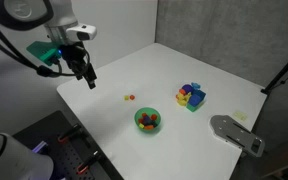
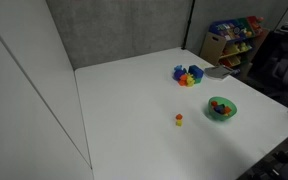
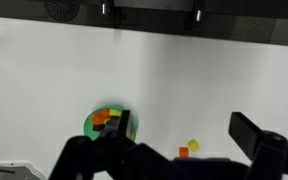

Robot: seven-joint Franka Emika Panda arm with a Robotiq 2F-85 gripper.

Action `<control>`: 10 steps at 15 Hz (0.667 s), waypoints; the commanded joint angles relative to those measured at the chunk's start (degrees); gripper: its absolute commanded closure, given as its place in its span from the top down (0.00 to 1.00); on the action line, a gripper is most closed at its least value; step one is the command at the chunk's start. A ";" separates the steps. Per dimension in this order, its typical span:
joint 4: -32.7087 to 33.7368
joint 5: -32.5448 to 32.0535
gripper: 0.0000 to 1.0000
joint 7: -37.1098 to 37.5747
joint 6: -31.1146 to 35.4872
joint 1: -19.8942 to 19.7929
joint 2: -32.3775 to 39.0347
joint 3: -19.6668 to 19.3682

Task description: Remove an orange block from the green bowl and put it on the table

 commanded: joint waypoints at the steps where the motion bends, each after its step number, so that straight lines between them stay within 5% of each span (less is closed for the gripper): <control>1: 0.09 -0.22 1.00 0.19 -0.14 0.31 0.02 -0.30; 6: 0.09 -0.22 1.00 0.19 -0.14 0.31 0.03 -0.30; 10: 1.99 -0.16 1.00 -0.33 6.01 -0.20 6.20 -0.88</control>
